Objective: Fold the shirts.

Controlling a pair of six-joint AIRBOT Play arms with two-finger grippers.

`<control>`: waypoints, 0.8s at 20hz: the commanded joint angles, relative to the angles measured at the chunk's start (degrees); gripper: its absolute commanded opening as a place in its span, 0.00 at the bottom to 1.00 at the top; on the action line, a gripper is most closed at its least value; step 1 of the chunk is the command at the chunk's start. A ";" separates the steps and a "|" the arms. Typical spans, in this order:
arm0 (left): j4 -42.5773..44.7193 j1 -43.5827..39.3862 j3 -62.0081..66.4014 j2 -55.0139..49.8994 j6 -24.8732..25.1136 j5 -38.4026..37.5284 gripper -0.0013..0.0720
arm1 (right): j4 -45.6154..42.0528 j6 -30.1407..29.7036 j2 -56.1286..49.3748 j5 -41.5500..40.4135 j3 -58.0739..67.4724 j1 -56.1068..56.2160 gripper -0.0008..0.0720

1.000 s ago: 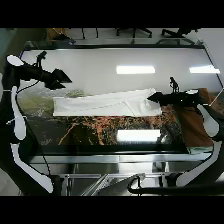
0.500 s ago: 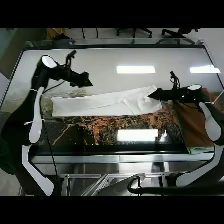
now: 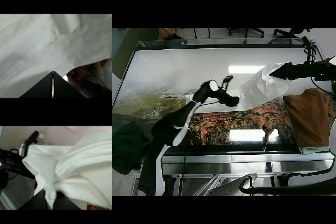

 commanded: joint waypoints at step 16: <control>-25.83 21.86 3.74 25.90 2.23 -18.25 0.05 | -0.46 8.37 1.40 -6.82 2.05 15.63 0.03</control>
